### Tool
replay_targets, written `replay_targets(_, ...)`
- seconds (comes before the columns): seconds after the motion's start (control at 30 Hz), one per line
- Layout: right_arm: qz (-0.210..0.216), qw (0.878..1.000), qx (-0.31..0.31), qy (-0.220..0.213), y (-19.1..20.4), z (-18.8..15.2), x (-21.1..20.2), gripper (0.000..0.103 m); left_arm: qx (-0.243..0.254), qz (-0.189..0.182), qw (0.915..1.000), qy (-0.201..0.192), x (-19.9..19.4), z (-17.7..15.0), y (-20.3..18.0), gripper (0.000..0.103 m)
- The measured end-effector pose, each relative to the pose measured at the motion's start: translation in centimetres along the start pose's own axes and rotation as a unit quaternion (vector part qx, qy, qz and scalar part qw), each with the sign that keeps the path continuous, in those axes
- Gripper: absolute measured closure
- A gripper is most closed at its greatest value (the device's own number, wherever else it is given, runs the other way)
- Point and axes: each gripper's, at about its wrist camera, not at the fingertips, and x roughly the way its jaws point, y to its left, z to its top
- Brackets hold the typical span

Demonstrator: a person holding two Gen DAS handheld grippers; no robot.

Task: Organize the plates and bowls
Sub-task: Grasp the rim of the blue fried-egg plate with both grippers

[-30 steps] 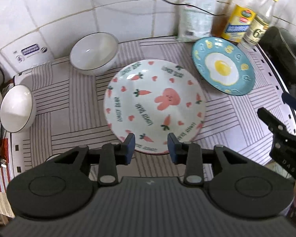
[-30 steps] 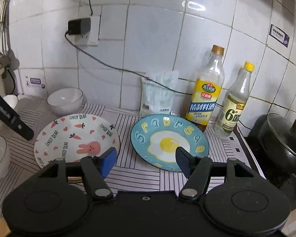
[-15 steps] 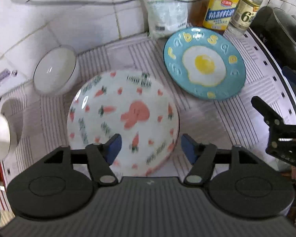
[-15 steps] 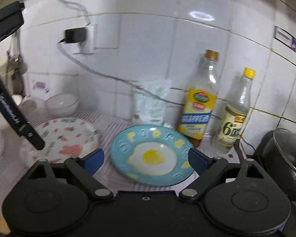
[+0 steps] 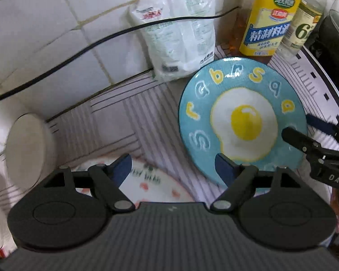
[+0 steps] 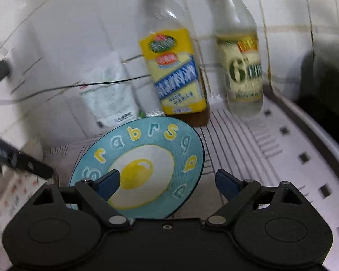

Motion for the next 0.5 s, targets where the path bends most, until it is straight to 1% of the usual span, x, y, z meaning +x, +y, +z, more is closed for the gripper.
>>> replay_targets(0.03, 0.004, 1.0, 0.013, 0.004, -0.3, 0.0, 0.4, 0.018, -0.001, -0.003, 1.0, -0.003, 0.7, 0.2, 0.1, 0.023)
replay_targets(0.07, 0.007, 1.0, 0.023, 0.009, -0.5, 0.0, 0.8, 0.024, -0.003, -0.002, 1.0, -0.003, 1.3, 0.4, 0.2, 0.023)
replay_targets(0.1, 0.012, 0.999, 0.032, 0.014, -0.6, -0.2, 1.2, 0.031, -0.011, 0.0, 0.9999, -0.002, 1.9, 0.5, 0.5, 0.026)
replay_targets(0.13, 0.017, 0.999, 0.041, 0.02, -0.7, -0.2, 1.6, 0.036, -0.02, -0.005, 0.9998, -0.003, 2.3, 0.6, 0.8, 0.026)
replay_targets(0.17, 0.013, 0.999, 0.045, 0.023, -0.8, -0.4, 1.8, 0.042, -0.026, -0.014, 0.9996, -0.004, 2.7, 0.8, 1.1, 0.027)
replay_targets(0.2, 0.008, 0.999, 0.044, 0.025, -0.7, -0.5, 2.0, 0.047, -0.031, -0.024, 0.9992, 0.0, 3.2, 0.9, 1.4, 0.036)
replay_targets(0.23, 0.003, 0.999, 0.042, 0.024, -0.8, -0.5, 2.0, 0.05, -0.035, -0.028, 0.999, 0.006, 3.7, 1.0, 1.6, 0.049)
replay_targets(0.27, -0.002, 0.999, 0.043, 0.024, -0.8, -0.6, 1.9, 0.056, -0.036, -0.036, 0.9986, 0.012, 4.3, 1.1, 1.8, 0.051)
replay_targets(0.3, -0.008, 0.999, 0.045, 0.024, -0.9, -0.7, 1.9, 0.065, -0.04, -0.052, 0.9978, 0.012, 4.7, 1.0, 1.9, 0.058)
replay_targets(0.33, -0.012, 0.999, 0.046, 0.025, -1.2, -0.6, 1.9, 0.071, -0.049, -0.072, 0.9961, 0.014, 5.0, 1.0, 2.2, 0.067)
replay_targets(0.37, -0.014, 0.998, 0.049, 0.027, -1.5, -0.6, 1.8, 0.08, -0.064, -0.093, 0.9934, 0.017, 5.2, 1.0, 2.4, 0.072)
replay_targets(0.4, -0.005, 0.997, 0.063, 0.031, -1.9, -0.6, 1.8, 0.081, -0.074, -0.109, 0.9911, 0.02, 5.5, 1.0, 2.5, 0.08)
replay_targets(0.43, 0.0, 0.997, 0.074, 0.032, -2.3, -0.4, 2.0, 0.082, -0.079, -0.118, 0.9896, 0.02, 5.6, 1.0, 2.3, 0.081)
replay_targets(0.5, 0.006, 0.997, 0.072, 0.03, -2.4, -0.6, 2.0, 0.082, -0.079, -0.106, 0.9911, 0.012, 5.6, 0.9, 1.7, 0.08)
